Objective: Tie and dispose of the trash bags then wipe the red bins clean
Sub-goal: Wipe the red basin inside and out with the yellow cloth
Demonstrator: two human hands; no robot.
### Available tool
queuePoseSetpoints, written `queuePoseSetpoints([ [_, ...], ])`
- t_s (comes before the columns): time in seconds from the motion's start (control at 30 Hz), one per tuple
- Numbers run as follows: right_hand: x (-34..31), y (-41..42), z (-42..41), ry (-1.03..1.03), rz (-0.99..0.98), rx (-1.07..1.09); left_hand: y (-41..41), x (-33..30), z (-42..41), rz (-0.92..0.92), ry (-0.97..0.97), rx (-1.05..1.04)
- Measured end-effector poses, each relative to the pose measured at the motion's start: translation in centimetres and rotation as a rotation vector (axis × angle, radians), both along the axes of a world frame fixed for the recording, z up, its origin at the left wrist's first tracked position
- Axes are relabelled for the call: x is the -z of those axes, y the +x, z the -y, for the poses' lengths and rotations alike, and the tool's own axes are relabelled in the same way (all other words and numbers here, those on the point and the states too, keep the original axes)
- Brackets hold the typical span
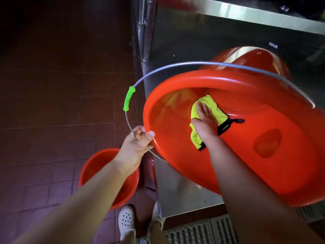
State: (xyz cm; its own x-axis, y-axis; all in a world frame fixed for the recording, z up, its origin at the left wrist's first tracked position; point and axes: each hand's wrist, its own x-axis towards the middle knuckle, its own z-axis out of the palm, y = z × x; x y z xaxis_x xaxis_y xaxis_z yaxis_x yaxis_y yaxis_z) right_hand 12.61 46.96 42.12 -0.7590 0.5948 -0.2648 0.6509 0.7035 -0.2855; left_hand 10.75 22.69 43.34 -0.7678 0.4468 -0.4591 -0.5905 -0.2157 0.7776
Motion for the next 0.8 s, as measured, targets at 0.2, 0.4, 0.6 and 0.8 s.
queuePoseSetpoints([
  [0.2, -0.1, 5.9, 10.0, -0.021, -0.172, -0.283, 0.3, 0.1, 0.0, -0.006, 0.061, -0.115],
  [0.4, -0.6, 7.5, 10.0, -0.107, -0.243, -0.392, -0.6, -0.9, 1.2, -0.137, 0.038, -0.014],
  [0.6, 0.1, 4.0, 2.2, 0.006, -0.083, -0.173, -3.5, -3.2, 2.7, -0.289, 0.033, 0.275],
  [0.8, 0.7, 1.5, -1.5, 0.058, 0.067, 0.028, -5.0, -4.1, 1.4, -0.275, -0.033, 0.289],
])
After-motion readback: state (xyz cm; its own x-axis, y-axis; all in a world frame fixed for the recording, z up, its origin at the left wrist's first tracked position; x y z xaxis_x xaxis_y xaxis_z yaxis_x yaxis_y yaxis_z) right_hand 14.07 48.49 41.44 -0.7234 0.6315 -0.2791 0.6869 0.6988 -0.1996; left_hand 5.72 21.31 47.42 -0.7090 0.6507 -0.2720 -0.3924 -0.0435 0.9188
